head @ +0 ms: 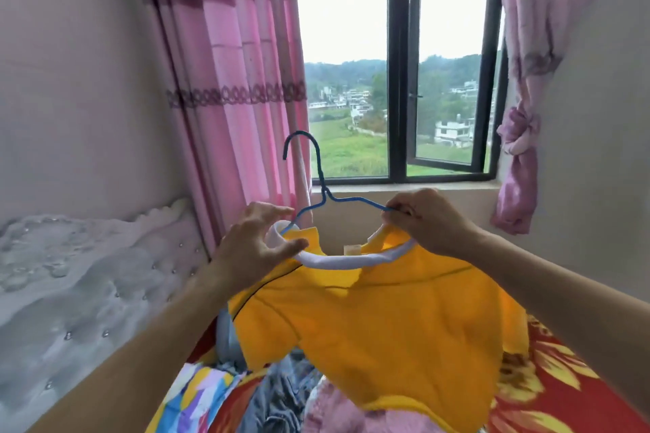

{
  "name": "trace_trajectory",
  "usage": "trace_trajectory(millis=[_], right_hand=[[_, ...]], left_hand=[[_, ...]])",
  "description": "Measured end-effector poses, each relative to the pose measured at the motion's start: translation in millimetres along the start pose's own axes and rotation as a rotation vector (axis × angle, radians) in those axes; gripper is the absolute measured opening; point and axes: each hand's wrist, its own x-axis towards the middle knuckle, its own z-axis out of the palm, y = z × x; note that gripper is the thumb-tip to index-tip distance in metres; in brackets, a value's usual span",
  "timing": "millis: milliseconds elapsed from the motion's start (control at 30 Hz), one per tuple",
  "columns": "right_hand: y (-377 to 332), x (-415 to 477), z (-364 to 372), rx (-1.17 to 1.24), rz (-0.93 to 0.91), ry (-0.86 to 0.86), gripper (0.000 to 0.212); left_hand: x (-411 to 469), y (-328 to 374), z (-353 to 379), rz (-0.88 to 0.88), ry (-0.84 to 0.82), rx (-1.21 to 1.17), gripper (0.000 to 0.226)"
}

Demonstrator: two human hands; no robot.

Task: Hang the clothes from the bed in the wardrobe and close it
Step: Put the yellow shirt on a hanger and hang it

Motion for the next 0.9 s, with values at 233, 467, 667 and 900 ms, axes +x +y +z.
trace_trajectory(millis=[233,467,667,900], right_hand=[[-17,-19,-43,0.340,0.048,-0.110,0.018],[-47,-60,-39,0.369,-0.017,-0.457,0.054],[-161,-96,-25,0.551,-0.335,-0.699,0.010],[-286,-156,-8,0.721,-0.520,-0.847,0.018]], left_hand=[[-65,55,2,0.208,0.206,0.341,0.043],[-137,118,-48,-0.064,0.242,0.305,0.032],[-251,184,-122,-0.359,0.333,0.244,0.015],[-440,219,-216,-0.674,0.396,0.482,0.024]])
